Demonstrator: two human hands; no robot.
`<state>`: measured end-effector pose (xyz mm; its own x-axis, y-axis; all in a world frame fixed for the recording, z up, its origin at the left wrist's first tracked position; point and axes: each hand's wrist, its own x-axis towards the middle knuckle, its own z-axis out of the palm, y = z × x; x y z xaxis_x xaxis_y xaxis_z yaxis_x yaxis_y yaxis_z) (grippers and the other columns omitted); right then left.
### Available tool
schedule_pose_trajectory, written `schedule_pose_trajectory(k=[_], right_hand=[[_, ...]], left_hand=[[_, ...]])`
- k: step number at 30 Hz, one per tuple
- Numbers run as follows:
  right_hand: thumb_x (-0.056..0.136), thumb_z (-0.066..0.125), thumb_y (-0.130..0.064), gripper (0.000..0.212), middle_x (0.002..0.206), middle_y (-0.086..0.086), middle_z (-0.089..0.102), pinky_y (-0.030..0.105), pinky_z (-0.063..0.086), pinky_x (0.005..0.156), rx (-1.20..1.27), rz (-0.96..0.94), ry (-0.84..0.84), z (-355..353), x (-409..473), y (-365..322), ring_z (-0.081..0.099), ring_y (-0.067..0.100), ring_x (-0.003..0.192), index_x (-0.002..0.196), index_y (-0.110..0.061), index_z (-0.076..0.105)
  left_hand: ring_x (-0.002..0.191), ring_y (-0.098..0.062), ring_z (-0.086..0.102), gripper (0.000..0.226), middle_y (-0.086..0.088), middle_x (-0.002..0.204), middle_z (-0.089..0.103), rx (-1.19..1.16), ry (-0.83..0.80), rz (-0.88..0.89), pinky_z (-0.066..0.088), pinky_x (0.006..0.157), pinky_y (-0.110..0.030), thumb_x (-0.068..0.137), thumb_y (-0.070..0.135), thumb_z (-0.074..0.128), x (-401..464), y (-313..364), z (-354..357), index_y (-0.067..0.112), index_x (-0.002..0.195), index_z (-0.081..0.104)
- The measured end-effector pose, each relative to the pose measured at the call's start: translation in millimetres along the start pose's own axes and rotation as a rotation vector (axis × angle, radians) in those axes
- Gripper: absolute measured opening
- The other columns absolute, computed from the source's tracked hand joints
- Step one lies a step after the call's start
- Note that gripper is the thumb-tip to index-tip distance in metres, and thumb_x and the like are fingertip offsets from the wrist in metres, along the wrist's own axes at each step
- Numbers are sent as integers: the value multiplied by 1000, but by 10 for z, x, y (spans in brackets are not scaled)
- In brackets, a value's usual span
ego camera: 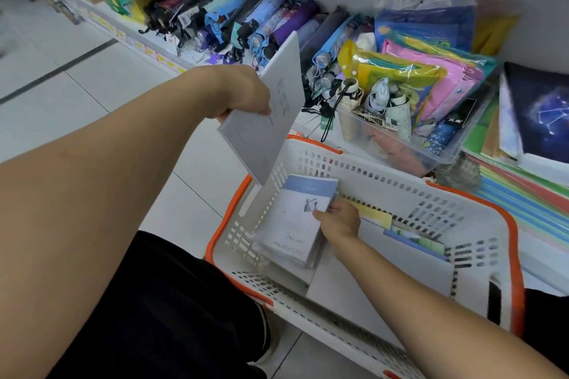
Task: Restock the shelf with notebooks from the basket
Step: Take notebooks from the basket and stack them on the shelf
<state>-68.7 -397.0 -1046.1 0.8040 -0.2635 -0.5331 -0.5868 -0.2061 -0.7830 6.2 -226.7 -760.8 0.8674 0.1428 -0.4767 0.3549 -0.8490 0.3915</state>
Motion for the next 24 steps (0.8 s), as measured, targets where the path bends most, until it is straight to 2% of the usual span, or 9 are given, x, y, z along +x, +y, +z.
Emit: schedule_pose_trajectory(k=[4, 7, 10, 14, 16, 18, 20, 22, 24], right_hand=[[91, 64, -2, 13, 95, 12, 76, 37, 61, 61, 64, -51, -318, -182, -205, -558, 73, 25, 80, 88, -14, 70], [90, 63, -2, 16, 75, 7, 75, 26, 53, 47, 146, -240, -258, -630, -359, -1299, 71, 25, 62, 81, -13, 70], [97, 58, -10, 13, 82, 0, 78, 30, 58, 52, 319, -419, -259, -1183, -586, -2068, 74, 16, 69, 95, -16, 70], [101, 54, -12, 12, 109, 14, 74, 43, 59, 74, 364, -566, -299, -1522, -792, -2881, 71, 27, 89, 105, -8, 65], [99, 58, -13, 10, 97, 24, 67, 45, 52, 71, 291, -643, -176, -1622, -904, -3228, 61, 30, 82, 93, -6, 58], [96, 63, -16, 17, 82, 18, 51, 37, 35, 66, 224, -731, -61, -1775, -1009, -3513, 46, 26, 74, 84, -9, 53], [96, 64, -21, 30, 76, 14, 46, 32, 33, 65, 136, -827, 15, -1956, -1089, -3667, 44, 22, 69, 78, -2, 49], [101, 58, -28, 22, 80, 7, 61, 32, 47, 59, 86, -868, 6, -2094, -1175, -3708, 60, 20, 69, 93, -7, 57], [104, 50, -36, 13, 102, 1, 74, 38, 60, 65, 148, -809, -187, -2219, -1248, -3671, 73, 19, 86, 112, -30, 58]], left_hand=[[96, -38, 64, 41, -18, 118, 61, 28, 67, 0, 56, 82, -46, 93, 20, 62, 19, -49, -25, 4, 129, 51], [103, -38, 61, 39, -18, 121, 61, -26, 216, 28, 55, 84, -43, 91, 16, 60, 70, -77, -102, 3, 128, 55], [105, -35, 61, 37, -14, 119, 64, -134, 364, 80, 54, 84, -39, 87, 15, 63, 86, -71, -216, 8, 123, 60], [64, -17, 71, 5, -7, 84, 77, -809, 234, 243, 54, 49, -24, 88, 14, 65, -115, 177, -331, 13, 92, 69], [51, -11, 68, 20, 0, 70, 75, -1135, 214, 281, 49, 42, -20, 95, 27, 59, -309, 399, -428, 14, 82, 66], [57, -13, 71, 36, 4, 72, 75, -1359, 170, 332, 51, 44, -22, 97, 47, 52, -454, 575, -521, 15, 89, 66], [73, -20, 75, 45, -3, 90, 78, -1372, 58, 432, 56, 49, -28, 91, 56, 55, -569, 770, -569, 15, 104, 68], [88, -24, 74, 36, -10, 106, 75, -1324, 1, 562, 59, 59, -31, 91, 36, 64, -612, 986, -568, 10, 115, 65], [93, -25, 73, 26, -10, 108, 74, -1332, -4, 628, 60, 67, -32, 94, 17, 62, -581, 1189, -592, 6, 117, 64]])
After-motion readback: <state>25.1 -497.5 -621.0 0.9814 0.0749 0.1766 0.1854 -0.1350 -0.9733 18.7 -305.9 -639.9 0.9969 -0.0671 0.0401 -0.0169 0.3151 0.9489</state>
